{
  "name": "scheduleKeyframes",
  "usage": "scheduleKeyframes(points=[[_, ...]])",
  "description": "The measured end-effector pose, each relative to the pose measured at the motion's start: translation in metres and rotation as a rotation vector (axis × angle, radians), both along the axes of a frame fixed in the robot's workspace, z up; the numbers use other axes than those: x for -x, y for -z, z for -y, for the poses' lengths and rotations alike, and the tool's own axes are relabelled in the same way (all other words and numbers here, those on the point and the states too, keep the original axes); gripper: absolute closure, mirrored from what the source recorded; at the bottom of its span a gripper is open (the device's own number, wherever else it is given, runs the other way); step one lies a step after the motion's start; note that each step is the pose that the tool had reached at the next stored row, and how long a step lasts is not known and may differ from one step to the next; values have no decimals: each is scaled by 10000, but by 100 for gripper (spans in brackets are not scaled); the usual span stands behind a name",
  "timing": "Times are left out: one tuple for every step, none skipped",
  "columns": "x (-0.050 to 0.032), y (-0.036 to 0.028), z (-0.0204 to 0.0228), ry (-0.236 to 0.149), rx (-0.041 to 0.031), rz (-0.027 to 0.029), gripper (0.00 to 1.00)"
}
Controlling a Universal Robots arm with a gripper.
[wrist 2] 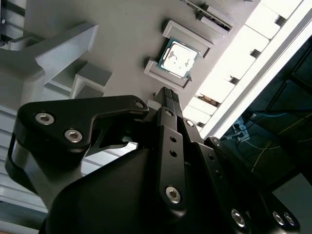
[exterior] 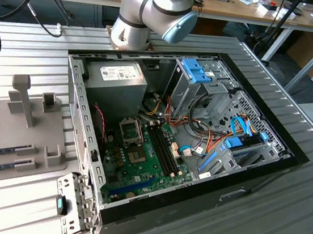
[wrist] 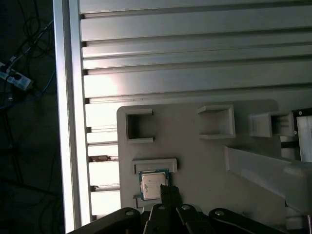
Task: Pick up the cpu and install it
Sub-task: 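Reach for the cpu, then pick up the cpu and move it towards the insertion slot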
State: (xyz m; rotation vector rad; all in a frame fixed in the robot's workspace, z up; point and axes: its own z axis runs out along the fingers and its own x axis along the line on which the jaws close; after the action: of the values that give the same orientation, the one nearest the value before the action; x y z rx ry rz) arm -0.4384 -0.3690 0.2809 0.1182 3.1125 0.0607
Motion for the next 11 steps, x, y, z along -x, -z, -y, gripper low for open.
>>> scheduleKeyframes(points=[[0, 0, 0, 0, 0, -1, 89], [0, 0, 0, 0, 0, 0, 89], [0, 0, 0, -1, 0, 0, 89], [0, 1, 0, 0, 0, 0, 89], [0, 1, 0, 0, 0, 0, 89], [0, 2, 0, 0, 0, 0, 89], [0, 3, 0, 0, 1, 0, 89], [0, 3, 0, 0, 2, 0, 89], [0, 3, 0, 0, 1, 0, 89], [0, 3, 0, 0, 5, 0, 89], [0, 3, 0, -1, 10, 1, 89]])
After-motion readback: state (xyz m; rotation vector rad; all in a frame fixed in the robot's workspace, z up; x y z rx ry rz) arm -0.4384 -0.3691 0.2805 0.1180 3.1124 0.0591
